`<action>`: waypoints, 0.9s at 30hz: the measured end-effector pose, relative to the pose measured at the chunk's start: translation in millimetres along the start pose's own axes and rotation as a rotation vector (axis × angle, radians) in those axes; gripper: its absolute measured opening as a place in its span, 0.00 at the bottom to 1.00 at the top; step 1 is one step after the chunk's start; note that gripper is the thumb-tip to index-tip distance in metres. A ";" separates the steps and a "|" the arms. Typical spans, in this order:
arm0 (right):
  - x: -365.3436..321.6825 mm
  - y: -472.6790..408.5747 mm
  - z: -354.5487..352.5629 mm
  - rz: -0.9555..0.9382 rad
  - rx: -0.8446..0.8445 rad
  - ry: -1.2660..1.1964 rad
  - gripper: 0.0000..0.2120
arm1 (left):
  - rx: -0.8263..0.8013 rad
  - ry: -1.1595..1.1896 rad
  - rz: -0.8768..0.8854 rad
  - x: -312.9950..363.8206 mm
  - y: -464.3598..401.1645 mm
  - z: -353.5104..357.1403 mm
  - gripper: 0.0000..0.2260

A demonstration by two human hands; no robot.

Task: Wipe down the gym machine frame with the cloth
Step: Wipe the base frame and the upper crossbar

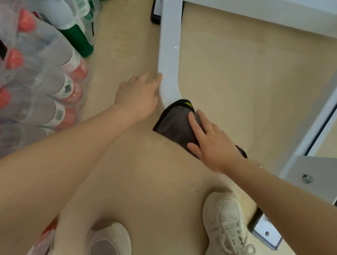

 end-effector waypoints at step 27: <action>74.2 -43.2 -85.7 0.153 0.186 -1.491 0.04 | -0.175 0.842 -0.039 90.7 -32.0 -33.8 0.02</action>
Point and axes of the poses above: each hand's wrist, its own y-axis away from the middle knuckle, its own z-axis out of the palm, x = y × z, the point moved 2 cm from there along -y, towards the middle knuckle, and after that the axes turned 13 degrees about -y, right-handed, at the moved point
